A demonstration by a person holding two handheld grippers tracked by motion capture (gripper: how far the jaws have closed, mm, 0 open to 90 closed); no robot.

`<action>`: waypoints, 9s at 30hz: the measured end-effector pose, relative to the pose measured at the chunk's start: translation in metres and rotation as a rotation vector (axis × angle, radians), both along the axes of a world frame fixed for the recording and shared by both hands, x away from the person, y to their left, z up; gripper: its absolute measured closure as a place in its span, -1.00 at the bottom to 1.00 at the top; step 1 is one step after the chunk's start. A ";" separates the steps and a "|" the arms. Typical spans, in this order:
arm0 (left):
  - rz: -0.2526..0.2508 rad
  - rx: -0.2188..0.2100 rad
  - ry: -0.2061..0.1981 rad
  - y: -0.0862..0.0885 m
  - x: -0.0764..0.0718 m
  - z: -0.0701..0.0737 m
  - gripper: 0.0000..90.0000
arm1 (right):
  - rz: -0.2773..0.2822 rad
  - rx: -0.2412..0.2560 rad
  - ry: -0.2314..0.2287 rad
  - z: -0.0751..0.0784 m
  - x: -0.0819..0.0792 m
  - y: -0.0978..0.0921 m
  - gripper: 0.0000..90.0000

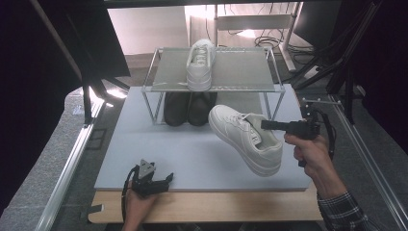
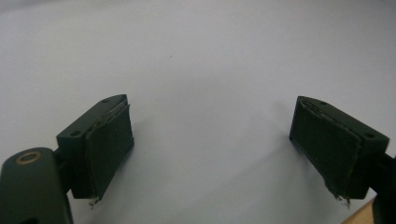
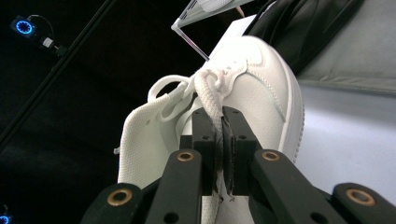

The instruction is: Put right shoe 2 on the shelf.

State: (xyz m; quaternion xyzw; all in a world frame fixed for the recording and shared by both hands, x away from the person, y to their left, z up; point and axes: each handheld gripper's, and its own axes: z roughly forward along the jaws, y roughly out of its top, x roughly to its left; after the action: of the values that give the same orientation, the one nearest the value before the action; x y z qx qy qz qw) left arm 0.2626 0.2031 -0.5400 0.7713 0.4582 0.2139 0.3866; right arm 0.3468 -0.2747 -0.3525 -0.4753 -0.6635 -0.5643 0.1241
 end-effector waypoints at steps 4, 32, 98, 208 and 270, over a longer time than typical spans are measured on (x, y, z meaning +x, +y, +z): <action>0.000 0.000 0.000 0.000 0.000 0.000 -0.72 | -0.006 0.004 0.004 0.003 0.001 0.000 0.90; -0.001 0.000 0.002 0.000 0.000 0.000 -0.72 | -0.092 0.065 -0.081 0.066 0.018 -0.003 0.91; -0.001 0.001 0.001 0.000 0.000 0.000 -0.72 | -0.393 -0.002 -0.156 0.053 0.127 0.048 0.28; -0.001 0.001 0.003 0.000 0.000 0.000 -0.72 | -0.194 -0.255 -0.319 -0.015 0.078 0.069 0.99; -0.001 0.001 0.003 0.000 0.000 0.000 -0.72 | -0.286 -0.264 -0.309 -0.022 0.108 0.109 0.99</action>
State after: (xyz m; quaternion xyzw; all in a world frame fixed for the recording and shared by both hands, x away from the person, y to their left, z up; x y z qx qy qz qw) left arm 0.2624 0.2033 -0.5399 0.7721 0.4583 0.2127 0.3856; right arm 0.4549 -0.1660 -0.3743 -0.4843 -0.6686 -0.5507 -0.1231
